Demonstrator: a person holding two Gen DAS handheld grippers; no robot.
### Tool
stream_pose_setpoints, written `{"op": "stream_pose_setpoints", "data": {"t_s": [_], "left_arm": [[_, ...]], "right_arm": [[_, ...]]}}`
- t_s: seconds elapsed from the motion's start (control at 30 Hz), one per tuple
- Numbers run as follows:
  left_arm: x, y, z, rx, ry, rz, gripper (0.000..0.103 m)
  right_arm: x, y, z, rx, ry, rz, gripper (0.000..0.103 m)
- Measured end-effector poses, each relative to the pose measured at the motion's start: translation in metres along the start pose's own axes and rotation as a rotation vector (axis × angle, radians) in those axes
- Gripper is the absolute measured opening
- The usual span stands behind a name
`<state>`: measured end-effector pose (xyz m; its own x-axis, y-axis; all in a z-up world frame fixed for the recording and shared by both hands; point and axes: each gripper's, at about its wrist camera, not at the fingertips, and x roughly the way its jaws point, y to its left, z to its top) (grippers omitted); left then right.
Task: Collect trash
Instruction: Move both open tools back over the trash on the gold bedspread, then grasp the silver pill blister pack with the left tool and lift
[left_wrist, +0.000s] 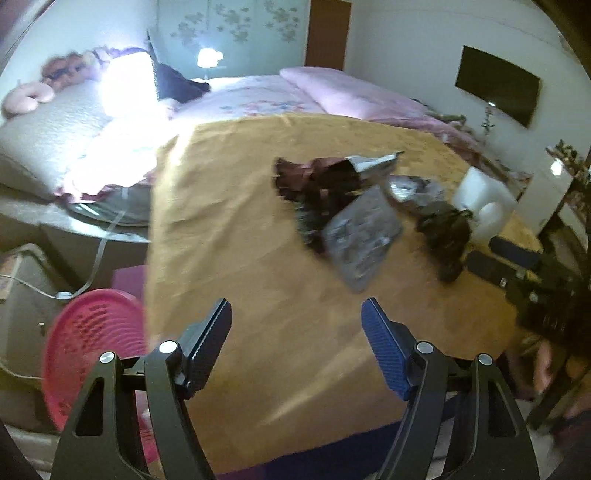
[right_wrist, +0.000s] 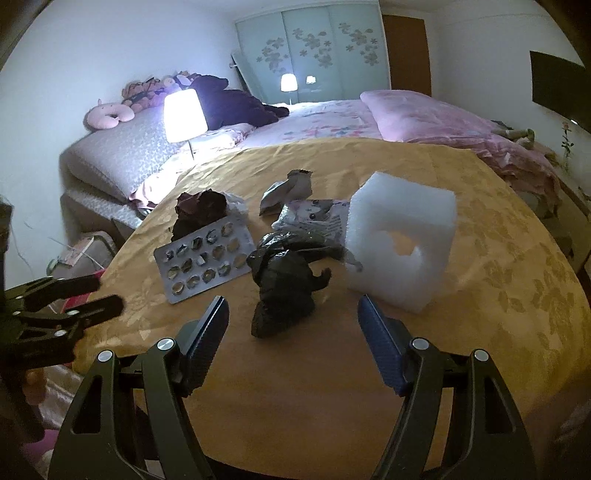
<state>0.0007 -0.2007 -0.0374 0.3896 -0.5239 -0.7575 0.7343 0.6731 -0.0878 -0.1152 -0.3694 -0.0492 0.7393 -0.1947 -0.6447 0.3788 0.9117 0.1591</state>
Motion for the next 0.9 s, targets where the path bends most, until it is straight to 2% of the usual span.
{"op": "stream_pose_setpoints", "data": {"t_s": [0.13, 0.27, 0.4, 0.5, 0.57, 0.73, 0.9], "left_arm": [[0.019, -0.012, 0.009, -0.009, 0.025, -0.072, 0.070], [0.033, -0.017, 0.015, -0.026, 0.037, -0.108, 0.069], [0.042, -0.016, 0.023, -0.051, 0.040, -0.133, 0.059], [0.048, -0.016, 0.028, -0.071, 0.050, -0.164, 0.042], [0.051, -0.014, 0.029, -0.086, 0.060, -0.190, 0.023], [0.047, -0.013, 0.026, -0.098, 0.044, -0.220, 0.018], [0.031, -0.013, 0.020, -0.089, 0.021, -0.225, 0.017]], "right_arm": [[0.000, -0.004, 0.001, 0.013, -0.001, -0.005, 0.070], [-0.002, -0.007, 0.002, 0.020, -0.005, -0.008, 0.070], [-0.001, -0.009, 0.002, 0.026, -0.005, -0.009, 0.070], [0.000, -0.011, 0.002, 0.031, -0.002, -0.009, 0.070], [0.000, -0.012, 0.002, 0.032, -0.002, -0.009, 0.070], [0.000, -0.012, 0.002, 0.030, -0.003, -0.007, 0.070], [0.000, -0.013, 0.002, 0.026, -0.005, -0.001, 0.070]]}}
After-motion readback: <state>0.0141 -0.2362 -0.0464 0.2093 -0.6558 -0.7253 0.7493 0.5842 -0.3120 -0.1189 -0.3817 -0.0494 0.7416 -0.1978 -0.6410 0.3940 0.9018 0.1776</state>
